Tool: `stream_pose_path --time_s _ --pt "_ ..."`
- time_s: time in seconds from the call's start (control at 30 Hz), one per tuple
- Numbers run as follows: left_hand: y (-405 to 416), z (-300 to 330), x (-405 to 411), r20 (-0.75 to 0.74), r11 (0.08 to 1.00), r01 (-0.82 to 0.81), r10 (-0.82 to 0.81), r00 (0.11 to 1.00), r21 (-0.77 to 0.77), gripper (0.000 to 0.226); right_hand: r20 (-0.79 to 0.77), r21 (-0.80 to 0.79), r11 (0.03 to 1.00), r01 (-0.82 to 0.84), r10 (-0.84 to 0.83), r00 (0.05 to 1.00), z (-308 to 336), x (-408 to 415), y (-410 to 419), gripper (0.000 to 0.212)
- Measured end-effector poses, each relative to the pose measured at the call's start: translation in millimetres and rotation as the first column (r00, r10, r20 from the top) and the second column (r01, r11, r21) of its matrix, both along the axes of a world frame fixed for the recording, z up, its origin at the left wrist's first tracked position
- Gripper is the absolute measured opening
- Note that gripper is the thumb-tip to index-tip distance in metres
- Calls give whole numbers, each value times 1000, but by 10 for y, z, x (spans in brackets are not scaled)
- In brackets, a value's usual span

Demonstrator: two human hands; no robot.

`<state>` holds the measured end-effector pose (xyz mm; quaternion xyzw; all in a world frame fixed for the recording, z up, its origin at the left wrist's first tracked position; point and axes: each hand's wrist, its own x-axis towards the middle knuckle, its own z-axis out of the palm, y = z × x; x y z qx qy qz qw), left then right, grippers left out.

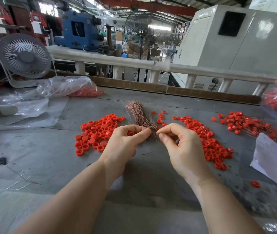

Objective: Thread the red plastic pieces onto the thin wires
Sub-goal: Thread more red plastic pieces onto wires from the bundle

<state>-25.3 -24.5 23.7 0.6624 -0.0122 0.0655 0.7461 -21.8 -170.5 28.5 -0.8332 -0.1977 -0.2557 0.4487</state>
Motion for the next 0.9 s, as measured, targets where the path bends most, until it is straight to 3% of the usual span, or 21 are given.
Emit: stream_pose_path --time_s 0.7,0.9 --pt "18 -1 -5 5 999 11 -11 1000 -44 7 -40 -26 999 -20 19 999 -15 4 2 20" --pt "-3 -4 -13 46 1000 11 -10 999 -21 20 -54 -34 999 -38 36 998 -9 3 8 23"
